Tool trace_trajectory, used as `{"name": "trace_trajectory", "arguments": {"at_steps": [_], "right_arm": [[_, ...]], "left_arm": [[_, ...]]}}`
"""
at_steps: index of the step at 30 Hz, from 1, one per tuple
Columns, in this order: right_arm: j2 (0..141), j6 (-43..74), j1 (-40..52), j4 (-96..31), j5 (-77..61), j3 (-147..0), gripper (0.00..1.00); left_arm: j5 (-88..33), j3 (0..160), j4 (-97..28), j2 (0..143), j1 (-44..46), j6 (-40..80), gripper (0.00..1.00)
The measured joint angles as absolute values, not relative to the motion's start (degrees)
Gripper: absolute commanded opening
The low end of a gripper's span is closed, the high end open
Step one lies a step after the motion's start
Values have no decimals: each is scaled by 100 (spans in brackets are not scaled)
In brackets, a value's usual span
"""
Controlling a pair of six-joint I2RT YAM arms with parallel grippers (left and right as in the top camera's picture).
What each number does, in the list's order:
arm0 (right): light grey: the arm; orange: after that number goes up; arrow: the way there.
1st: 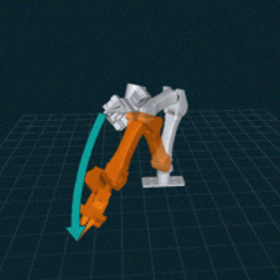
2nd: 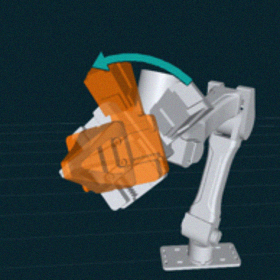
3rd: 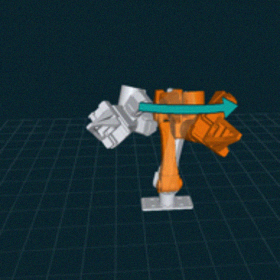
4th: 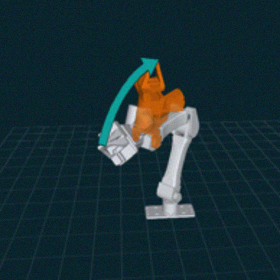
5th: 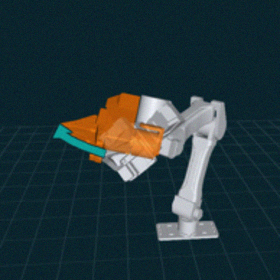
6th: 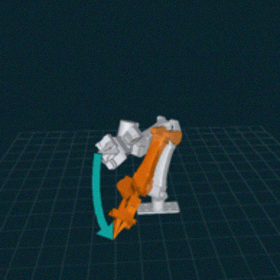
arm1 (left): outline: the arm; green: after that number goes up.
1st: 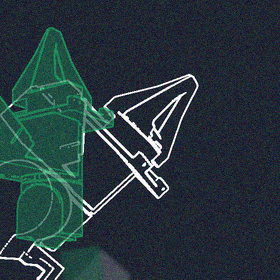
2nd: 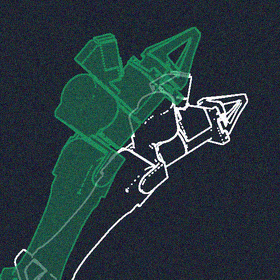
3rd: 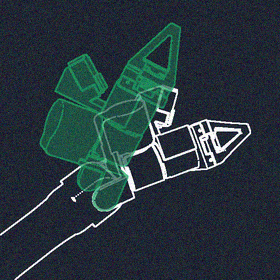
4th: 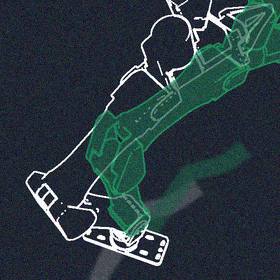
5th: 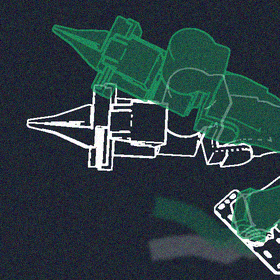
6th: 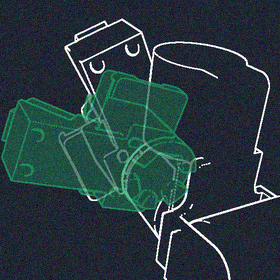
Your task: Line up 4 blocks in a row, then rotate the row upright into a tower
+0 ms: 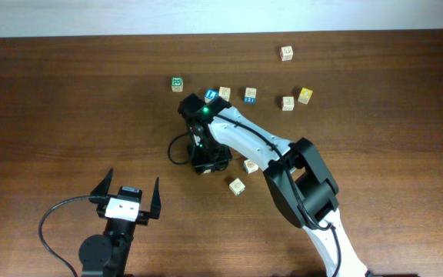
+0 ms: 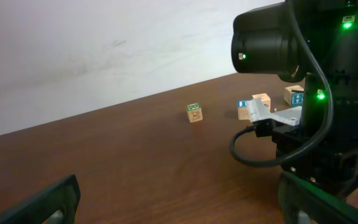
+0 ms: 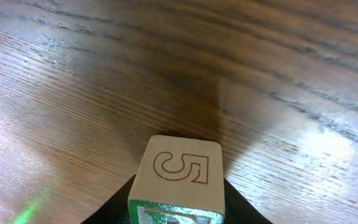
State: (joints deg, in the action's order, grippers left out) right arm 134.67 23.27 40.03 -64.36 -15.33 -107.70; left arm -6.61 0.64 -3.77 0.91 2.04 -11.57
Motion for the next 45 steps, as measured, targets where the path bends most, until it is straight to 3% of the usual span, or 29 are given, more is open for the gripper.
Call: {"name": "trace_trajectory", "arguments": {"at_steps": [1, 5, 10, 21, 24, 30, 33, 39, 45], "right_arm": [[13463, 2346, 3999, -6451, -1553, -10772, 64], [13452, 2342, 3905, -6580, -1503, -10888, 69], [13452, 2309, 3378, -6567, -915, -11802, 68], [13714, 2547, 2051, -4587, 545, -11939, 68], [14035, 2554, 2032, -4477, 604, -11885, 61], [14184, 2569, 2080, -4471, 661, -11854, 30], [14184, 2565, 2082, -4499, 676, -11854, 25], [14114, 2547, 2104, -4987, 611, -11863, 25], [13963, 2390, 2259, -6228, -471, -11872, 25]], "left_arm": [[-661, 64, -377, 91, 204, -1157, 99], [-661, 64, -377, 91, 204, -1160, 99], [-661, 64, -377, 91, 204, -1160, 99], [-659, 64, -377, 91, 204, -1157, 99], [-661, 64, -377, 91, 204, -1157, 99], [-661, 64, -375, 91, 204, -1157, 99], [-661, 64, -377, 91, 204, -1157, 99], [-661, 64, -377, 91, 204, -1157, 99], [-659, 64, -377, 91, 204, -1157, 99]]}}
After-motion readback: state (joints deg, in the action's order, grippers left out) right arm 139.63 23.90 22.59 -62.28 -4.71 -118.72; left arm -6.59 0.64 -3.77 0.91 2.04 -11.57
